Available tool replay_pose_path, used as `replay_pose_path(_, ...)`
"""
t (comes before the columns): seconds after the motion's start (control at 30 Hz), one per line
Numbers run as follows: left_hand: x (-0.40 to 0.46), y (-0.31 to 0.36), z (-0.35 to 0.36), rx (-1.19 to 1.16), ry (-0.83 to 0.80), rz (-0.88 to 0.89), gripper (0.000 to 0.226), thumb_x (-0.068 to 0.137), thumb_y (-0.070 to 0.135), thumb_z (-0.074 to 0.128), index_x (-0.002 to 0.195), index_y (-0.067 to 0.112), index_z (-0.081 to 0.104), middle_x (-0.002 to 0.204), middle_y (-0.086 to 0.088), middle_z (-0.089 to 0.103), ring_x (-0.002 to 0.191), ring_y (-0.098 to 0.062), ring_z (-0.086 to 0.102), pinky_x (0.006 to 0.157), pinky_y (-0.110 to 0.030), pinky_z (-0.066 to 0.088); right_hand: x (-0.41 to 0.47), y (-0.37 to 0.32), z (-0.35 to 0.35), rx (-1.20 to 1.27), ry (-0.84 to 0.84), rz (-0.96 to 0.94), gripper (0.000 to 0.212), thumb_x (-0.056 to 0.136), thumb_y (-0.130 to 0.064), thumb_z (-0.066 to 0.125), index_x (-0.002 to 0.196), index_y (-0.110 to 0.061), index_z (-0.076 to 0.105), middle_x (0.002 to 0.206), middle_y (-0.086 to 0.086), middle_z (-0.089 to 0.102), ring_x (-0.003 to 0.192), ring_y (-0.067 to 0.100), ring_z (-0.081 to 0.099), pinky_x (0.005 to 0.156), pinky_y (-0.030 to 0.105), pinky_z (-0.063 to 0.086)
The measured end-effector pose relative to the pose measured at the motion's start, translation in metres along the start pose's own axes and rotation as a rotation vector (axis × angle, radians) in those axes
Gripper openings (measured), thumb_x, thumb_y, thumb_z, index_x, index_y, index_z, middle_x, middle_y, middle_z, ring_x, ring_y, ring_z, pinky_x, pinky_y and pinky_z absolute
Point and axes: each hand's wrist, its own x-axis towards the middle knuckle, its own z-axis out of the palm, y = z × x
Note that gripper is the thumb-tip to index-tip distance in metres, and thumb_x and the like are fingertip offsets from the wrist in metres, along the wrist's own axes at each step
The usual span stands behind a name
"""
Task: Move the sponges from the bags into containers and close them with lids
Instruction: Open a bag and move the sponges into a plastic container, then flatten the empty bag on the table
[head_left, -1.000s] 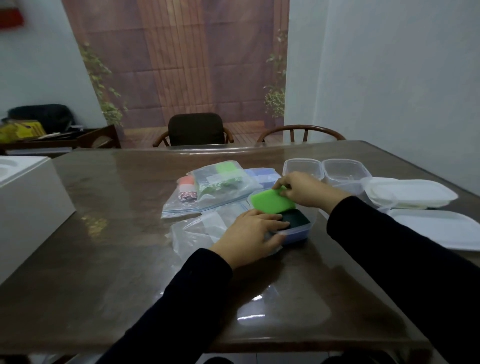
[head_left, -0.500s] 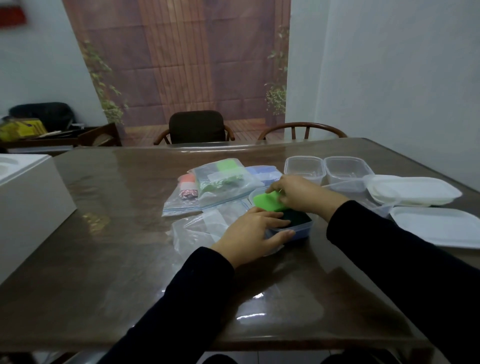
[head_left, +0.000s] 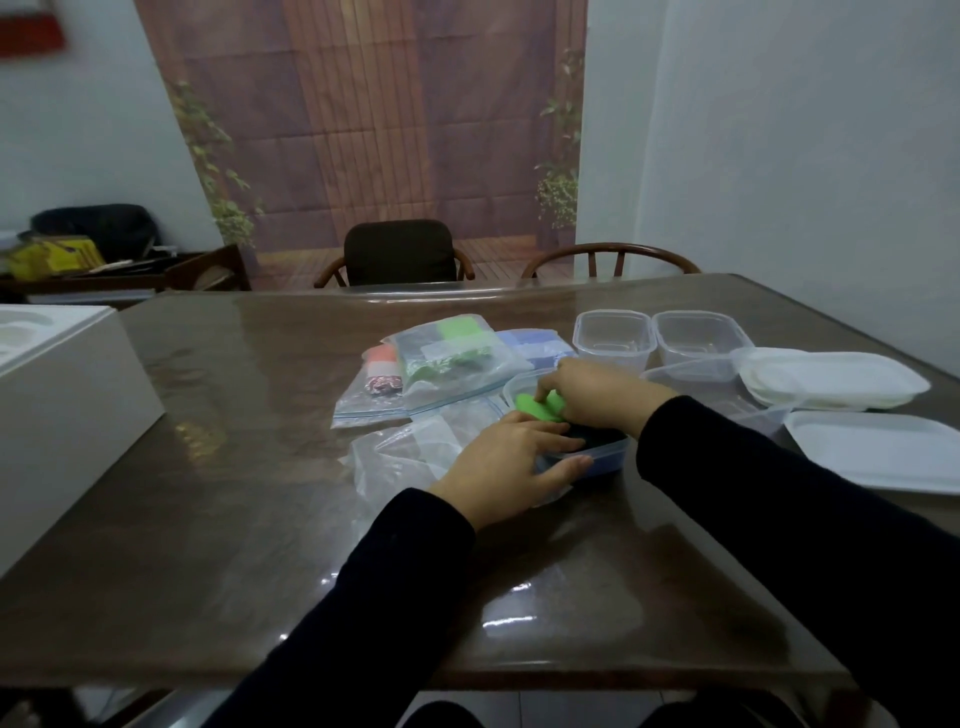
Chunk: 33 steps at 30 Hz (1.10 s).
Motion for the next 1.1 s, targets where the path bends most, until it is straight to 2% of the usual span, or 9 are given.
replay_pose_path(0.13,-0.004,0.004,-0.002,0.014,-0.001,-0.002,0.045,0.093,0.049,0.043,0.129,0.026,0.057,0.139,0.002,0.052,0.131,-0.014,0.038,0.109,-0.031,0.033,-0.001,-0.005,-0.005,-0.020,0.000,0.029,0.036,0.091,-0.016,0.051,0.126,-0.026,0.055,0.131,0.008,0.051,0.110,0.025,0.056,0.083,0.030,0.040)
replay_pose_path(0.33,-0.038,0.010,-0.023,-0.023,0.069,-0.044,0.051,0.091,0.049,0.048,0.136,0.026,0.047,0.152,0.002,0.033,0.138,-0.013,0.030,0.114,-0.029,0.025,-0.012,-0.002,-0.001,-0.114,0.059,0.084,0.035,0.092,-0.014,0.044,0.125,-0.015,0.058,0.127,0.012,0.056,0.111,0.030,0.058,0.096,0.042,0.047)
replay_pose_path(0.57,-0.073,-0.024,-0.063,-0.082,0.286,-0.354,0.042,0.094,0.036,0.048,0.132,0.019,0.051,0.146,-0.001,0.042,0.133,-0.018,0.039,0.110,-0.032,0.030,-0.030,-0.009,-0.017,0.035,0.179,0.137,0.036,0.091,-0.009,0.042,0.124,-0.011,0.057,0.123,0.015,0.058,0.108,0.031,0.057,0.088,0.036,0.047)
replay_pose_path(0.77,-0.078,-0.084,-0.078,-0.010,0.286,-0.934,0.058,0.092,0.052,0.039,0.108,0.000,0.060,0.114,-0.022,0.062,0.106,-0.038,0.058,0.088,-0.040,0.046,-0.053,-0.074,-0.026,0.397,0.317,-0.020,0.036,0.096,-0.014,0.042,0.130,-0.013,0.053,0.134,0.008,0.052,0.115,0.026,0.055,0.098,0.035,0.044)
replay_pose_path(0.83,-0.078,-0.091,-0.072,-0.175,0.238,-0.983,0.056,0.093,0.051,0.039,0.089,0.000,0.062,0.098,-0.021,0.068,0.091,-0.036,0.064,0.082,-0.038,0.052,-0.057,-0.094,-0.016,0.426,0.281,-0.090,0.037,0.096,-0.013,0.041,0.132,-0.011,0.049,0.134,0.010,0.053,0.117,0.026,0.054,0.098,0.035,0.044)
replay_pose_path(0.9,-0.075,-0.087,-0.065,-0.386,0.225,-1.004,0.046,0.095,0.044,0.039,0.076,0.005,0.055,0.075,-0.016,0.063,0.064,-0.031,0.062,0.063,-0.032,0.052,-0.056,-0.106,0.000,0.388,0.197,-0.123,0.039,0.093,-0.007,0.042,0.133,-0.008,0.045,0.132,0.013,0.051,0.116,0.029,0.054,0.096,0.035,0.043)
replay_pose_path(0.97,-0.073,-0.085,-0.059,-0.548,0.259,-1.015,0.038,0.096,0.037,0.040,0.079,0.005,0.052,0.064,-0.012,0.054,0.048,-0.025,0.053,0.048,-0.025,0.046,-0.054,-0.111,0.017,0.340,0.109,-0.146,0.039,0.088,-0.004,0.049,0.127,-0.006,0.045,0.127,0.014,0.050,0.112,0.031,0.054,0.094,0.038,0.045)
replay_pose_path(1.03,-0.071,-0.088,-0.056,-0.612,0.277,-1.007,0.026,0.095,0.026,0.042,0.087,0.004,0.052,0.064,-0.010,0.051,0.046,-0.022,0.050,0.042,-0.022,0.044,-0.053,-0.113,0.031,0.300,0.066,-0.155,0.030,0.085,-0.009,0.054,0.114,-0.006,0.046,0.121,0.014,0.050,0.111,0.032,0.053,0.092,0.039,0.044)
replay_pose_path(1.1,-0.069,-0.088,-0.056,-0.636,0.272,-0.988,0.015,0.091,0.013,0.042,0.087,0.004,0.053,0.065,-0.011,0.050,0.047,-0.023,0.049,0.039,-0.021,0.042,-0.055,-0.113,0.037,0.262,0.057,-0.157,0.019,0.090,-0.014,0.047,0.108,-0.007,0.047,0.118,0.014,0.050,0.111,0.032,0.052,0.089,0.039,0.041)
